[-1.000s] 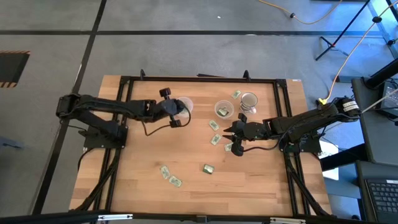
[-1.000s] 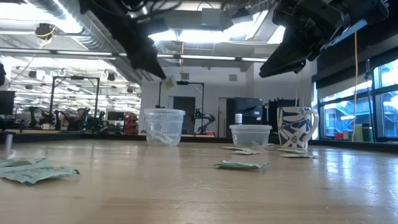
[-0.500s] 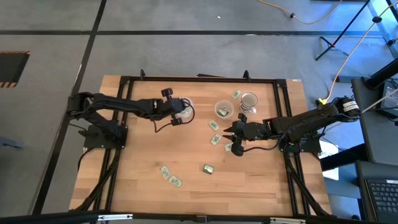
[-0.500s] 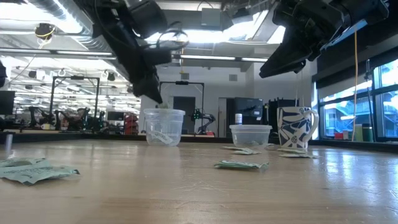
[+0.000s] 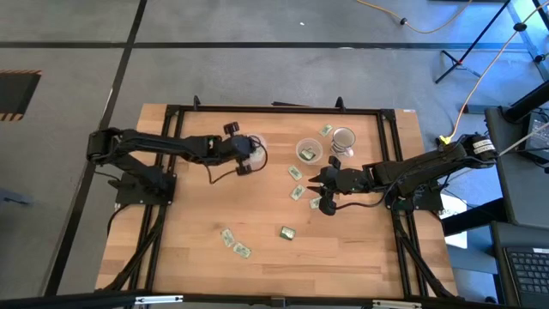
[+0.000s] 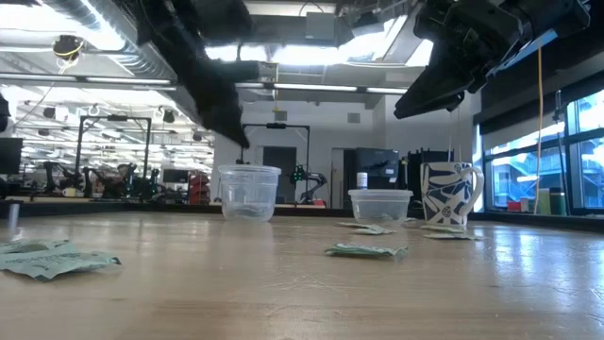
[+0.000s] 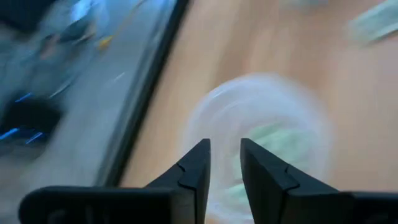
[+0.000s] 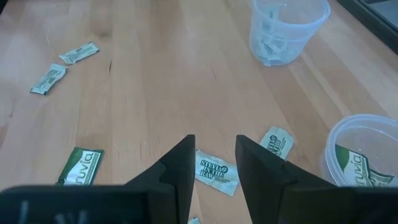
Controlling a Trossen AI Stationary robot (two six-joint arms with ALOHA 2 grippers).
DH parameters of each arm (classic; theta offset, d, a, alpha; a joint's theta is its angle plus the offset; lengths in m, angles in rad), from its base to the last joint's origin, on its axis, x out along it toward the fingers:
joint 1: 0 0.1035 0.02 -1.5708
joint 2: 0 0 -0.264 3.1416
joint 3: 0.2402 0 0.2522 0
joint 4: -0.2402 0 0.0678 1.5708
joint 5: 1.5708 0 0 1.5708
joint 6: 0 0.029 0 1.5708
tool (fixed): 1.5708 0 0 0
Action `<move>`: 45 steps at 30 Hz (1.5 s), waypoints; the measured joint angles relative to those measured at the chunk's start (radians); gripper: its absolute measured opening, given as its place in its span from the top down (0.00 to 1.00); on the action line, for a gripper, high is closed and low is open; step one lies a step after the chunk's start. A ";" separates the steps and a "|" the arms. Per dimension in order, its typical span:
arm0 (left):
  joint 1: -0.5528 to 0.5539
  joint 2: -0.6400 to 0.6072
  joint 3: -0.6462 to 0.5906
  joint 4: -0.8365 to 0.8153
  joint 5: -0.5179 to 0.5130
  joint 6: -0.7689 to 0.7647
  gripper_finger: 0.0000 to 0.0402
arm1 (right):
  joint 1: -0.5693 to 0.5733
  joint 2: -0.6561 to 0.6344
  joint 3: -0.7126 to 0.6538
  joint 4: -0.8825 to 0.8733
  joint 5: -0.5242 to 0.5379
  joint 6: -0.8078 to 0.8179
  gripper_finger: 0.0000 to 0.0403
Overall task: Pick and place Stevia / Truvia into bins
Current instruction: Put the white stevia packet into the large transparent container
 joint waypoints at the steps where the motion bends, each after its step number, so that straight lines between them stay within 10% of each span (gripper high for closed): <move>1: -0.015 -0.018 0.002 -0.002 0.064 0.010 0.79 | 0.000 0.000 0.000 -0.002 0.000 0.000 0.71; 7: -0.135 -0.094 0.004 -0.102 0.498 0.071 0.82 | 0.000 0.000 0.000 -0.007 0.000 0.001 0.71; 13: -0.260 -0.109 -0.014 -0.303 0.644 -0.121 0.83 | 0.000 0.000 0.000 -0.011 0.000 0.002 0.71; 28: -0.551 -0.039 -0.183 -0.014 0.644 -0.140 0.84 | 0.000 0.000 0.000 -0.009 0.000 0.007 0.71; 45: -0.577 0.176 -0.181 0.022 0.621 -0.140 0.78 | 0.000 0.000 0.000 -0.009 0.000 0.008 0.71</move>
